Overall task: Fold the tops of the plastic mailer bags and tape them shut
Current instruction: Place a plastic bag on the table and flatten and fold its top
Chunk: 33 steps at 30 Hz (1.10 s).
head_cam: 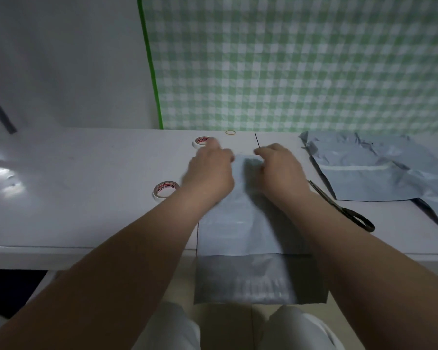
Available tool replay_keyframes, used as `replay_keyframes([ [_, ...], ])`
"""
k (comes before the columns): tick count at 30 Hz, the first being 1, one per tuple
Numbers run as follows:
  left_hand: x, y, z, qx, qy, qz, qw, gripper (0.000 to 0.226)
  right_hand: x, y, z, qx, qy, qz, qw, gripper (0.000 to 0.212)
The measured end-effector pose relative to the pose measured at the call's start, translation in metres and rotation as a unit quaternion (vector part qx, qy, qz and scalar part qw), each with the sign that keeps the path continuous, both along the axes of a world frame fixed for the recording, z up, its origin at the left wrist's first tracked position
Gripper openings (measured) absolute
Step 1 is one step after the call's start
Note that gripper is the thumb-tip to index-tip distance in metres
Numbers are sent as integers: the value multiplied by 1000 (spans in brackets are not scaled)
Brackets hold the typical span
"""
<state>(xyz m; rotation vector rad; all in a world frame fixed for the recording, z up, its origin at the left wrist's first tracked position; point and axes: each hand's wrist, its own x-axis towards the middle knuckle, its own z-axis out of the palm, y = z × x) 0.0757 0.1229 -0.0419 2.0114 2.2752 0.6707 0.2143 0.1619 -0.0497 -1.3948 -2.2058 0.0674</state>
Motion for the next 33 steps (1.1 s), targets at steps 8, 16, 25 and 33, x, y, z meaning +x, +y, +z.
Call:
replay_keyframes([
  [8, -5, 10, -37, -161, 100, -166, 968, 55, 2, 16, -41, -97, -150, 120, 977, 61],
  [16, -4, 28, -37, -170, 107, -136, 970, 54, -2, 27, -32, -105, -131, 107, 980, 52],
  [25, 8, 16, -31, -156, 146, -107, 971, 53, 5, 12, -33, -103, -141, 107, 979, 46],
  [33, -3, 12, -34, -190, 117, -146, 964, 56, 15, 1, -26, -176, -198, 105, 959, 55],
])
